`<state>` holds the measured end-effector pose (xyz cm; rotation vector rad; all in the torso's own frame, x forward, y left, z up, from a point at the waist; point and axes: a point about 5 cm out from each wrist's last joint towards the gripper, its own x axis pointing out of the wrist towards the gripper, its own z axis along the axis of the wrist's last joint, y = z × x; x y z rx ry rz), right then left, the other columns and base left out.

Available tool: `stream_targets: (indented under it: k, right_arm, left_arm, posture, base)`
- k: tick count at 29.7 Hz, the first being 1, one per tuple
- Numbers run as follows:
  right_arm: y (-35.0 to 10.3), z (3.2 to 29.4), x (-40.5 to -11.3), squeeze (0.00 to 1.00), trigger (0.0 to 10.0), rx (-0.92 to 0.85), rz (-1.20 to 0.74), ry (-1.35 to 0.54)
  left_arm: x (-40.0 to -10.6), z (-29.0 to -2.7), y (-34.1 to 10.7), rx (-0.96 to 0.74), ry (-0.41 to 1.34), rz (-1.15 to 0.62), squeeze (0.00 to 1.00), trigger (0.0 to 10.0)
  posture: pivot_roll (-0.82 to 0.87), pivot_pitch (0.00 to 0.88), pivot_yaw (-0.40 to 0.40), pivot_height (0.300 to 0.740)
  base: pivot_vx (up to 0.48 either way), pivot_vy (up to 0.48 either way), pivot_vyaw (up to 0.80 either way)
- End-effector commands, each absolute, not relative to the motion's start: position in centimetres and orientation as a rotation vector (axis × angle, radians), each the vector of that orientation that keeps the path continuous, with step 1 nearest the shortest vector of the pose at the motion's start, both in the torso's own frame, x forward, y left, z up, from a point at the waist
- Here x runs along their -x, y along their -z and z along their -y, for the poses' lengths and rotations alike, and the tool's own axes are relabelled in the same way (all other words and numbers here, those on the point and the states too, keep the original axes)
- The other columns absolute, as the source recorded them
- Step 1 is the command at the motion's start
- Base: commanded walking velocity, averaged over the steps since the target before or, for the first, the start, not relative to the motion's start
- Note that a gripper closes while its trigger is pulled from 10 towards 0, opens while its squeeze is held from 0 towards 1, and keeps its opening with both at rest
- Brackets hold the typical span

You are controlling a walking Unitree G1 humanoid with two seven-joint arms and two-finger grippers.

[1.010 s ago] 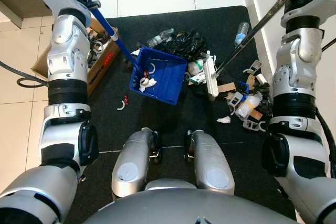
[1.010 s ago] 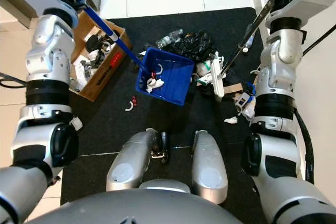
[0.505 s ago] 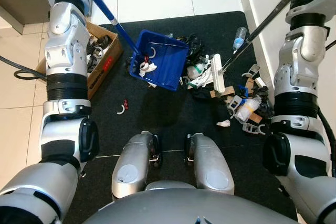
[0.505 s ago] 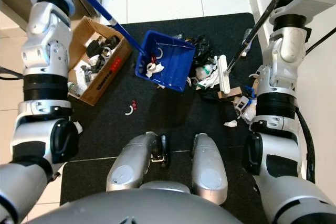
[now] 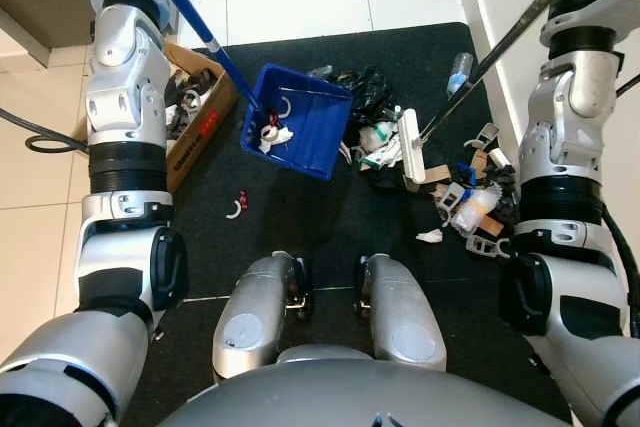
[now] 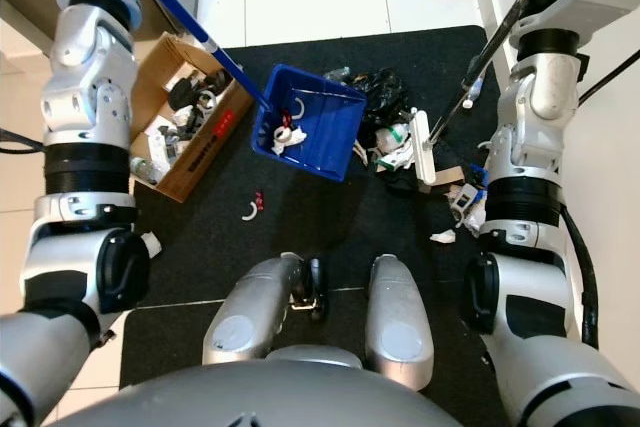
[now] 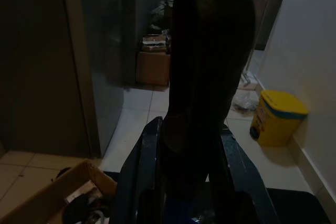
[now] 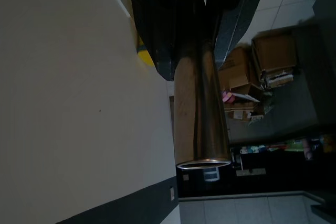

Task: Sweep floor

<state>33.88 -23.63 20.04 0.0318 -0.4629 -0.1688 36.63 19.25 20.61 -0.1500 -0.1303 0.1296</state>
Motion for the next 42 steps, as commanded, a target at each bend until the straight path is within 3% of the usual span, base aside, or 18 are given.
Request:
stream_targets:
  k: [1, 20, 31, 42]
  right_arm:
    - [-20.4, 23.2, -33.9, 0.0, 10.0, -0.033, 0.492, 0.157]
    - [-20.1, 23.2, -33.9, 0.0, 10.0, -0.037, 0.486, 0.158]
    - [-19.9, 23.1, -33.8, 0.0, 10.0, -0.039, 0.484, 0.161]
    - [-20.0, 23.1, -33.9, 0.0, 10.0, -0.041, 0.489, 0.159]
  left_arm:
    - [-36.3, -20.2, -21.8, 0.139, -0.157, 0.192, 0.0, 10.0]
    - [-36.7, -19.6, -24.4, 0.07, -0.097, 0.287, 0.0, 10.0]
    - [-37.0, -20.6, -25.6, 0.061, -0.126, 0.319, 0.0, 10.0]
    - [-37.1, -20.6, -25.7, 0.044, -0.129, 0.324, 0.0, 10.0]
  posture:
    - [0.09, 0.037, 0.072, 0.74]
    - [0.09, 0.04, 0.079, 0.74]
    - [0.09, 0.036, 0.085, 0.74]
    - [0.09, 0.03, 0.088, 0.74]
  base:
    - [0.0, 0.349, 0.0]
    - [0.0, 0.351, 0.0]
    - [0.0, 0.311, 0.0]
    - [0.0, 0.0, 0.0]
